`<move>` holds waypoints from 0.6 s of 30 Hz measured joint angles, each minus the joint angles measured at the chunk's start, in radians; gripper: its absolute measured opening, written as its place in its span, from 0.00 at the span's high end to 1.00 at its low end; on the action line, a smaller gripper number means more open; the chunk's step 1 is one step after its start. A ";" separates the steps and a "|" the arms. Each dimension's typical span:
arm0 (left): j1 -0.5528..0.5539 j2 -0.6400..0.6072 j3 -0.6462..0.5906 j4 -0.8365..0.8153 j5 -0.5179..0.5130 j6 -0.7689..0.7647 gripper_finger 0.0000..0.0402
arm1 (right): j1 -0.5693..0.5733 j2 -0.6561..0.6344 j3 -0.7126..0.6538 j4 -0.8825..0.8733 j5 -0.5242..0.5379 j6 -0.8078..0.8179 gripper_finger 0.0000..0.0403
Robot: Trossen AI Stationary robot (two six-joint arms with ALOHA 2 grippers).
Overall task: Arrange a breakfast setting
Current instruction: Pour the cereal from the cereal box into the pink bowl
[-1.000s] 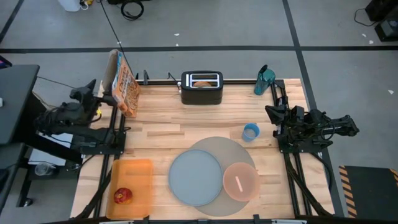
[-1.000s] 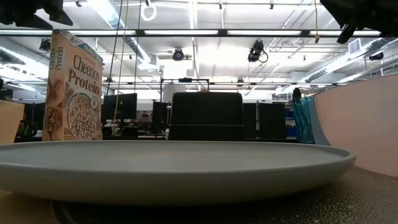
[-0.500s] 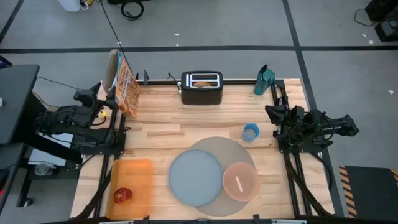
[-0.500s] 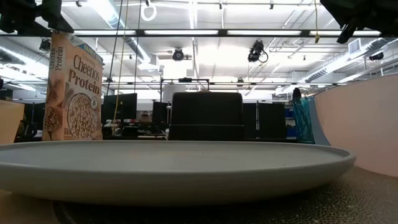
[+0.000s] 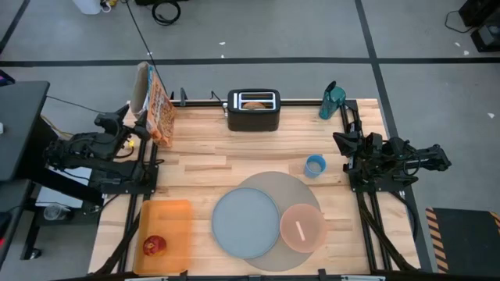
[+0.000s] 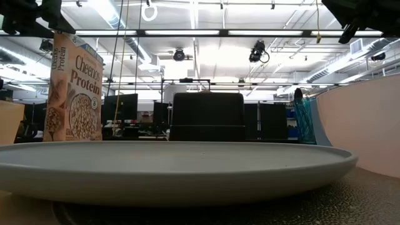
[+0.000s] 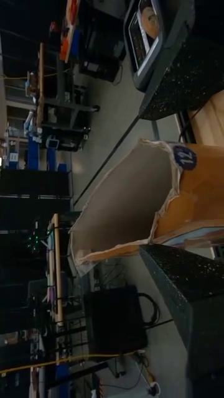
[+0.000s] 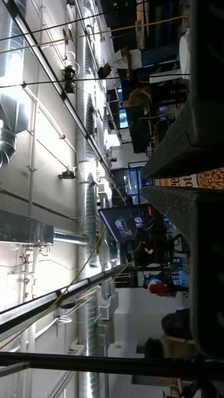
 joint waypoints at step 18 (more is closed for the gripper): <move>0.115 0.000 0.000 -0.024 -0.028 -0.030 0.13 | 0.000 0.000 0.000 0.057 -0.007 -0.038 0.91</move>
